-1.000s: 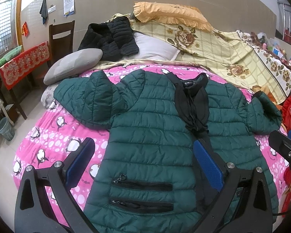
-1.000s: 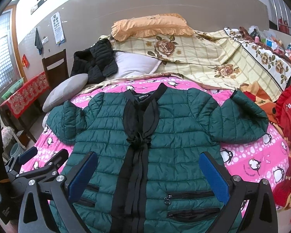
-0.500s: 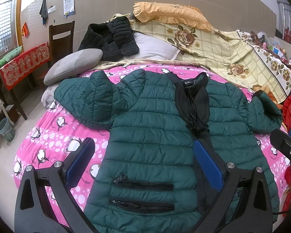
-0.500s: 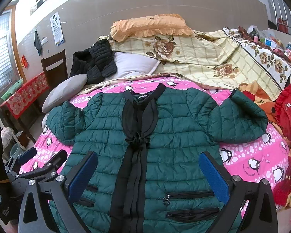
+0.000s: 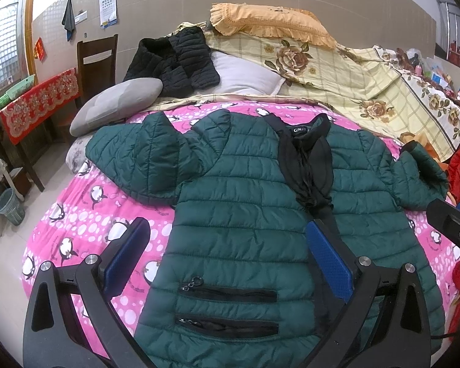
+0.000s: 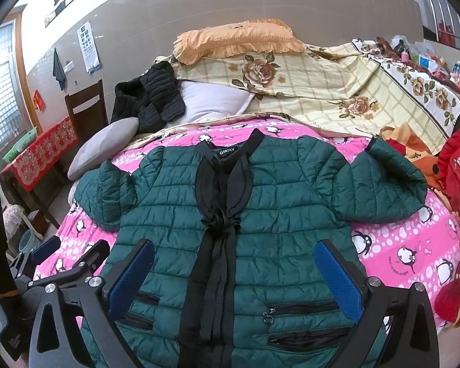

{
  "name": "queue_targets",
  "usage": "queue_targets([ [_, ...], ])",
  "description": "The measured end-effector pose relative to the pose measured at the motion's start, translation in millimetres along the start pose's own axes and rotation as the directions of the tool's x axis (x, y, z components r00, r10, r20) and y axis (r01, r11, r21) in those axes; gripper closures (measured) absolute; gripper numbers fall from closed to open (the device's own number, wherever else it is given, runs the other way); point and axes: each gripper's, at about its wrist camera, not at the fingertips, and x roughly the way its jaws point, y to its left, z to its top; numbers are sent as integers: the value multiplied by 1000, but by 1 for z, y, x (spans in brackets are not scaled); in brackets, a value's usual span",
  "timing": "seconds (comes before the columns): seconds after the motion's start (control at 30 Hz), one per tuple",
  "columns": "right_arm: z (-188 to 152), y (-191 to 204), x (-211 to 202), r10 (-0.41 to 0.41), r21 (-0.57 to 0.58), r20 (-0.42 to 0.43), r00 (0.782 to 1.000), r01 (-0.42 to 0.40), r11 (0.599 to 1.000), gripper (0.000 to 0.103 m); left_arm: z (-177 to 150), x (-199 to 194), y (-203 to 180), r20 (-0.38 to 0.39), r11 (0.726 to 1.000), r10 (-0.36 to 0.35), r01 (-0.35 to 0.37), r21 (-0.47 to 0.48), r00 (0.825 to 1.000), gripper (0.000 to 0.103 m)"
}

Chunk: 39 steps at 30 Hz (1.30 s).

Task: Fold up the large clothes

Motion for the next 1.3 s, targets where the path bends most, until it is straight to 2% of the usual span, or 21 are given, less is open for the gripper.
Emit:
queue_targets([
  [0.47,14,9,7,46,25,-20,999,-45,999,0,6,4,10,8,1000,8,-8,7,1000,1],
  [0.6,21,14,12,17,1,-6,1000,-17,1000,0,13,10,15,5,1000,14,-14,3,1000,1],
  [0.77,27,17,25,23,25,-3,1000,-23,999,0,16,21,17,-5,1000,19,-19,7,1000,1],
  [0.87,29,22,32,-12,0,22,1000,12,1000,0,17,29,20,-20,1000,7,-7,5,1000,1],
  [0.97,33,25,44,-22,-26,1,1000,22,999,0,20,39,26,-30,1000,24,-24,3,999,1],
  [1.03,36,24,52,13,-13,-27,1000,-13,1000,0,21,45,31,-38,1000,29,-29,-1,999,1],
  [1.1,40,22,57,84,28,-62,994,-82,996,0,25,52,38,-51,999,37,-38,-8,998,1],
  [1.2,51,24,60,190,103,-100,977,-180,978,0,30,58,47,-50,998,65,-66,-12,997,1],
  [1.3,60,36,56,201,74,-72,977,-196,978,0,35,63,56,-47,996,86,-87,-18,995,1],
])
